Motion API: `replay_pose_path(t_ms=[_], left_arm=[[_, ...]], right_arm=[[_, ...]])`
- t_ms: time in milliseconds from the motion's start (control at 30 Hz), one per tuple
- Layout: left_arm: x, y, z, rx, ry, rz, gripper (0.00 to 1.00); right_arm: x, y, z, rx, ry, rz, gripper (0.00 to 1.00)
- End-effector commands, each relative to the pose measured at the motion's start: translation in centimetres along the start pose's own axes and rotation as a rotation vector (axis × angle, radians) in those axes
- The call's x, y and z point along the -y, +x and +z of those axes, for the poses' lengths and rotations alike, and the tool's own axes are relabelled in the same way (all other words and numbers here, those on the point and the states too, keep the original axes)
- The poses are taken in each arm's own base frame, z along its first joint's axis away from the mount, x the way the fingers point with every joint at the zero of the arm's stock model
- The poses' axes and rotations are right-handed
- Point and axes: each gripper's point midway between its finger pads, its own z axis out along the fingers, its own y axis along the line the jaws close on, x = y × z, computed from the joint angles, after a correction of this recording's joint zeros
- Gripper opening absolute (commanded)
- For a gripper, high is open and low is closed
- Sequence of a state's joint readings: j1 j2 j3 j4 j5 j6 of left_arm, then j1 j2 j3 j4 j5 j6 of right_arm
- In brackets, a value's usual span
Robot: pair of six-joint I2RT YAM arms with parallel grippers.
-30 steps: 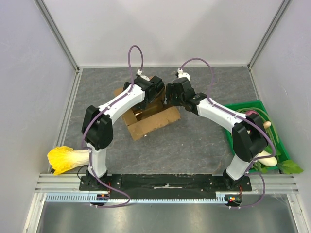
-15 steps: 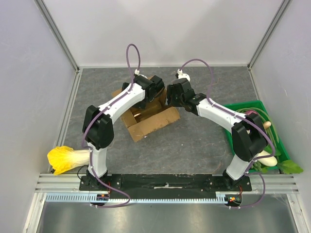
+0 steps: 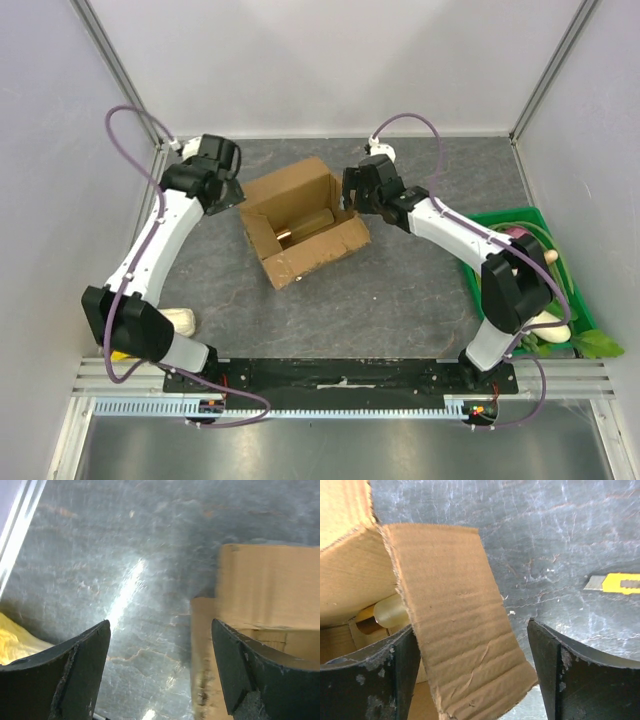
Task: Unpack the express box
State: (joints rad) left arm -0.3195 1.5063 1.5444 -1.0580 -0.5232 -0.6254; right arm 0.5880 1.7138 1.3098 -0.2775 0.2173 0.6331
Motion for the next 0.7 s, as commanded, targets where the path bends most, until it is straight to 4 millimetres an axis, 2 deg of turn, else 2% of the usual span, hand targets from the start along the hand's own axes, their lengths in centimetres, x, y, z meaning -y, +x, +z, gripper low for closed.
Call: replay_pose_path(t_ms=[0, 33, 100, 233, 267, 300, 333, 367, 400, 433, 467, 500, 533, 567, 633, 667], left_arm=[[-0.8, 2.2, 1.4, -0.094, 0.108, -0.18, 0.86], [-1.7, 3.4, 2.3, -0.124, 0.087, -0.195, 0.85], [-1.9, 4.4, 2.5, -0.15, 0.104, -0.218, 0.84], [-2.1, 7.5, 3.5, -0.227, 0.109, -0.201, 0.75], [-1.7, 8.0, 3.5, -0.249, 0.131, -0.192, 0.68], [-1.6, 8.3, 3.6, -0.26, 0.14, -0.193, 0.64], [-1.4, 8.8, 3.9, -0.271, 0.151, -0.186, 0.6], [-0.8, 9.1, 3.8, -0.287, 0.188, -0.171, 0.54], [-0.2, 8.7, 3.9, -0.274, 0.217, -0.176, 0.54], [0.4, 8.6, 4.1, -0.273, 0.246, -0.175, 0.53], [1.4, 8.7, 3.8, -0.287, 0.305, -0.166, 0.52], [1.9, 8.3, 4.0, -0.274, 0.33, -0.167, 0.52], [3.2, 8.2, 4.3, -0.277, 0.386, -0.168, 0.52], [4.1, 8.2, 4.0, -0.298, 0.435, -0.166, 0.52], [5.5, 7.7, 4.2, -0.304, 0.489, -0.165, 0.52], [6.3, 8.2, 4.5, -0.338, 0.515, -0.16, 0.52]], right_arm=[[-2.4, -7.2, -4.2, 0.178, -0.085, -0.012, 0.91], [-3.1, -8.3, -5.0, 0.204, -0.11, -0.028, 0.91], [-4.0, -9.9, -6.1, 0.241, -0.148, -0.034, 0.92], [-6.5, -11.3, -7.4, 0.274, -0.276, -0.095, 0.88], [-7.4, -11.3, -7.0, 0.271, -0.318, -0.127, 0.81], [-9.1, -10.9, -7.4, 0.252, -0.398, -0.149, 0.77], [-9.9, -10.7, -7.3, 0.242, -0.433, -0.168, 0.67], [-10.6, -9.8, -6.3, 0.215, -0.456, -0.199, 0.59], [-12.2, -9.0, -6.6, 0.192, -0.516, -0.228, 0.53], [-12.9, -8.2, -6.3, 0.17, -0.543, -0.246, 0.44], [-13.7, -6.5, -5.0, 0.115, -0.575, -0.258, 0.42], [-14.7, -5.5, -4.9, 0.069, -0.636, -0.261, 0.4], [-14.9, -4.7, -4.3, 0.033, -0.648, -0.255, 0.36], [-14.6, -2.7, -2.6, -0.042, -0.636, -0.249, 0.34], [-14.9, -1.5, -2.0, -0.093, -0.661, -0.245, 0.3], [-14.6, -0.5, -1.2, -0.128, -0.651, -0.239, 0.31]])
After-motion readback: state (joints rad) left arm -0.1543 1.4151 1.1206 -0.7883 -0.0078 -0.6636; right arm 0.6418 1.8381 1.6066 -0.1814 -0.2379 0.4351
